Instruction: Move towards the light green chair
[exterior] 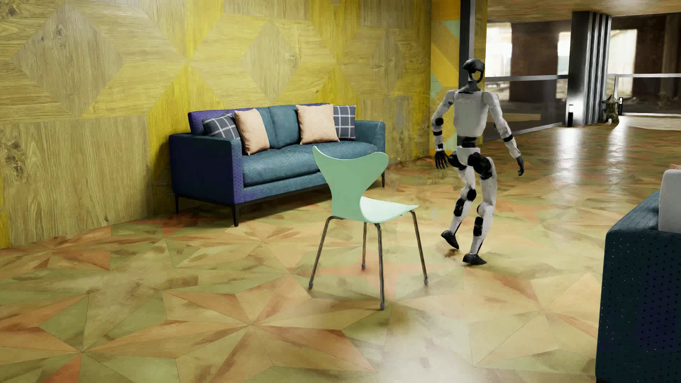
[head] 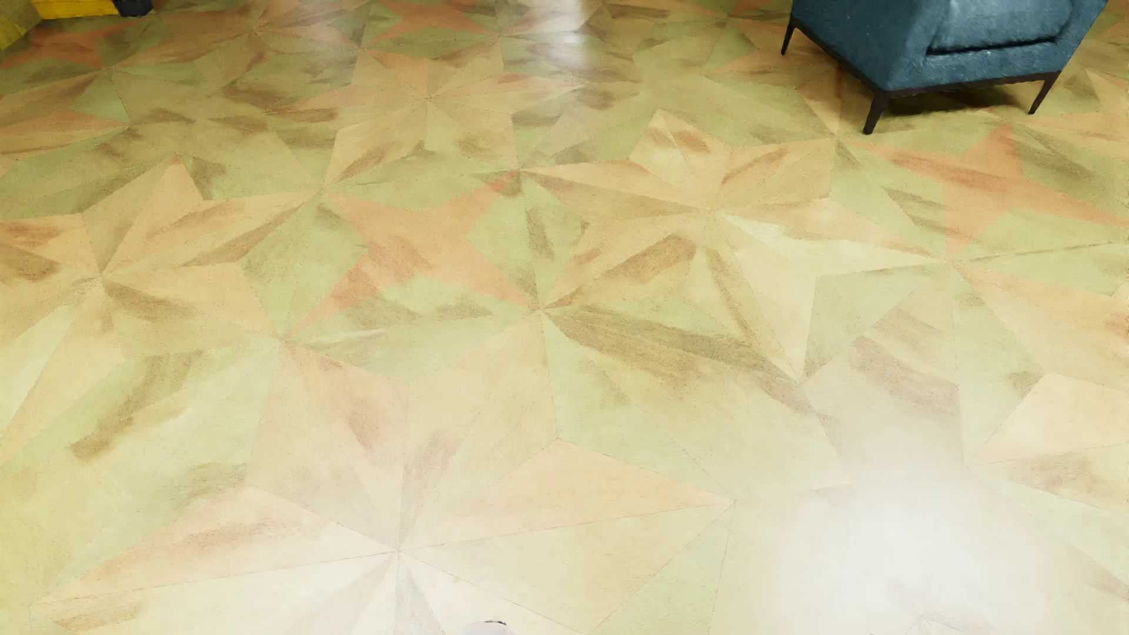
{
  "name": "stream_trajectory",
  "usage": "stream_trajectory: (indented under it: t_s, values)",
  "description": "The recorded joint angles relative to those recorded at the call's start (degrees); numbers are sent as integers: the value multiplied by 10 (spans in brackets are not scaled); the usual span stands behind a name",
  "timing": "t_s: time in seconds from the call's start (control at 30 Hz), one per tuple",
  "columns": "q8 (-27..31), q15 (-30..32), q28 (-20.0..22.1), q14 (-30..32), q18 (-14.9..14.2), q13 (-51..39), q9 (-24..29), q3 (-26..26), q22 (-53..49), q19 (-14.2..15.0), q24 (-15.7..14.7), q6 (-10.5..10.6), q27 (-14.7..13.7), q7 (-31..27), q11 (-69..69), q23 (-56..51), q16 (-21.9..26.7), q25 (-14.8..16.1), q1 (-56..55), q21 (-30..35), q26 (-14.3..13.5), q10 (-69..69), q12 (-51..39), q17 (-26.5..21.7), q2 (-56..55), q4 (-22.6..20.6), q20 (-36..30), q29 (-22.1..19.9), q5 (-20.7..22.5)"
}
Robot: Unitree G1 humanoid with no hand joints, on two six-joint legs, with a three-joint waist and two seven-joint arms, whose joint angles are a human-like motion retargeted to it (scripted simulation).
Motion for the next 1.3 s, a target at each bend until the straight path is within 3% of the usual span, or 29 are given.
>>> stream_trajectory:
  t_s: [0.03,0.07,0.1,0.13,0.17,0.2,0.23,0.27,0.3,0.33,0.37,0.4,0.47,0.5,0.57,0.67,0.73,0.8,0.87,1.0,1.1,1.2,1.3]
  values:
    - [0,-24,0,18,0,-19,-1,23,12,0,0,-6,0,0,-9,-15,8,0,1,13,0,-114,4,-6,30,3,8,0,-6]
    - [0,-52,0,-4,0,-40,-2,44,25,0,0,-9,0,0,-13,-30,17,0,10,25,0,-215,9,-13,57,6,15,0,-11]
    - [0,-83,0,-74,0,-64,-4,66,40,0,0,-8,0,0,-12,-47,25,0,23,36,0,-295,12,-20,81,11,19,0,-13]
    - [0,-116,0,-223,0,-91,-5,90,57,0,0,-4,0,0,-6,-64,35,0,40,47,0,-278,15,-28,103,18,21,0,-14]
    - [0,-149,0,-19,0,-125,-5,110,68,0,0,4,0,0,3,-88,45,0,36,51,0,-405,23,-28,129,28,21,0,-15]
    - [0,-176,0,86,0,-158,-4,131,78,0,0,14,0,0,13,-115,56,0,27,51,0,-471,31,-25,156,37,23,0,-16]
    - [0,-184,0,-18,0,-186,-3,151,85,0,0,23,0,0,27,-147,67,0,13,45,0,-393,40,-15,183,47,25,0,-18]
    - [0,-151,0,-101,0,-206,-5,172,91,0,0,29,0,0,49,-183,77,0,-2,34,0,-302,50,0,203,57,31,0,-23]
    - [0,-52,0,-19,0,-216,-4,192,100,0,0,28,0,0,90,-219,86,0,-15,23,0,-277,59,22,209,67,41,0,-37]
    - [0,130,0,98,0,-218,4,212,110,0,0,21,0,0,153,-256,95,0,-26,11,0,-241,69,51,209,78,58,0,-57]
    - [0,302,0,134,0,-221,19,228,133,0,0,9,0,0,247,-276,101,0,-31,22,0,-213,55,69,171,59,57,0,-104]
    - [0,391,0,154,0,-222,31,246,147,0,0,3,0,0,330,-298,105,0,-29,46,0,-190,41,82,130,41,56,0,-145]
    - [0,397,0,124,0,-225,28,286,134,0,0,21,0,0,425,-344,96,0,6,135,0,-176,27,78,31,18,67,0,-186]
    - [0,335,0,81,0,-212,23,284,100,0,0,28,0,0,378,-353,82,0,26,150,0,-179,29,75,15,12,80,0,-189]
    - [0,269,0,-15,0,-171,12,259,36,0,0,35,0,0,232,-342,58,0,57,142,0,-185,28,77,8,1,88,0,-194]
    - [0,238,0,-132,0,-94,-12,206,14,0,0,23,0,0,6,-249,12,0,63,65,0,-197,-21,80,17,-15,41,0,-224]
    - [0,208,0,-170,0,-47,-24,188,26,0,0,17,0,0,-51,-148,-33,0,54,33,0,-206,-67,70,-6,-18,19,0,-252]
    - [0,218,0,-182,0,-9,-32,156,-3,0,0,26,0,0,-36,-20,-77,0,46,39,0,-228,-86,54,-35,-9,9,0,-250]
    - [0,238,0,-184,0,31,-44,87,-84,0,0,41,0,0,-4,88,-93,0,50,67,0,-273,-81,38,-44,-11,-38,0,-224]
    - [0,157,0,-333,0,163,-61,-109,-234,0,0,89,0,0,19,67,-56,0,96,51,0,-298,-85,15,-43,-65,-117,0,-120]
    - [0,133,0,-380,0,198,-40,-224,-219,0,0,80,0,0,36,72,-37,0,132,20,0,-329,-119,40,-106,-89,-93,0,-74]
    - [0,141,0,-362,0,150,-20,-236,-164,0,0,60,0,0,18,87,-35,0,161,39,0,-350,-157,58,-221,-80,-39,0,-47]
    - [0,125,0,-335,0,111,-11,-194,-168,0,0,62,0,0,-38,-36,-22,0,194,-24,0,-346,-143,34,-306,-59,-7,0,-25]
